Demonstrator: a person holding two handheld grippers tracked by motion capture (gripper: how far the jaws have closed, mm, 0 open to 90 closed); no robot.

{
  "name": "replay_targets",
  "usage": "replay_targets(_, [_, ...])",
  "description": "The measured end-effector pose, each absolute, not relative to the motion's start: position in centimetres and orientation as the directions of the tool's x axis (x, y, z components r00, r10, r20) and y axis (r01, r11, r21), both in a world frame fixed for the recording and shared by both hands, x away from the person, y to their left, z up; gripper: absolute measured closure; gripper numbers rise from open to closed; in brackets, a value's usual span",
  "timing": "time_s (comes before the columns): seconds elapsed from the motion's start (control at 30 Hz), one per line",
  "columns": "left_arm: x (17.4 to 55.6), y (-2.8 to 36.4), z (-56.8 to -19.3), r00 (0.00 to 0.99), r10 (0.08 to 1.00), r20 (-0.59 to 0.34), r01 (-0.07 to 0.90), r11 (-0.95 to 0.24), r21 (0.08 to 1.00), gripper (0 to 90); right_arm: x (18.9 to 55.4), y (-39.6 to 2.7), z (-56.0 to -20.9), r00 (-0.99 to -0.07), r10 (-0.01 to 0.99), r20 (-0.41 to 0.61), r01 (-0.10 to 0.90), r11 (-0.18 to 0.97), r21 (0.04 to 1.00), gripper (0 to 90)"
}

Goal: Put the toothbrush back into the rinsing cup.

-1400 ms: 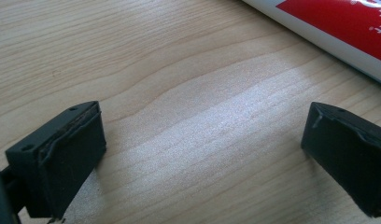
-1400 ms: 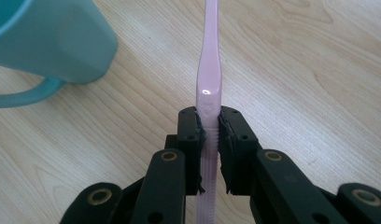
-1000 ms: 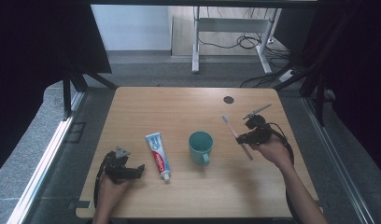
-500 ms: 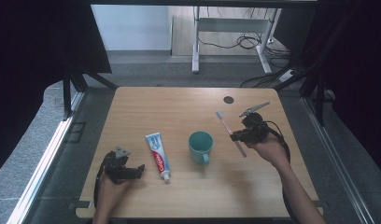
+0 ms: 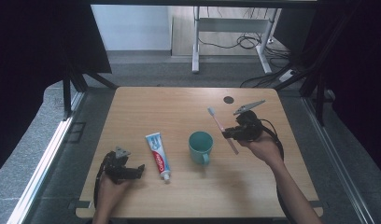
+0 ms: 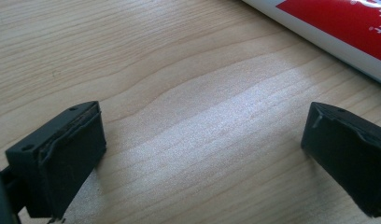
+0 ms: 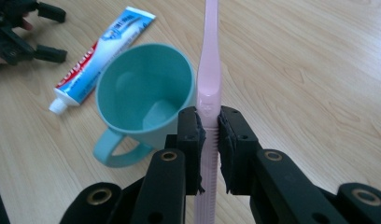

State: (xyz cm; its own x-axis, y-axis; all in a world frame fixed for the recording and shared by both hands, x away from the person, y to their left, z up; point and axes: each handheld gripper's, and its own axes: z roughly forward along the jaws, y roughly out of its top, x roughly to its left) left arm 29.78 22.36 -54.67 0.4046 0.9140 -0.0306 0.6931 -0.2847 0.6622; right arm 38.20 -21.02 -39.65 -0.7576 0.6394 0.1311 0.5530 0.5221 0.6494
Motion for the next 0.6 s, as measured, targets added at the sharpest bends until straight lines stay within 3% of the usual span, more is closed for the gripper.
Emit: replay_targets(0.6, [29.8,22.4,-54.7,0.405,0.914,-0.031,0.693,-0.285,0.662,0.0,38.4,-18.2,-38.7,-0.787,0.603,0.129,0.505,0.51,0.697,78.5])
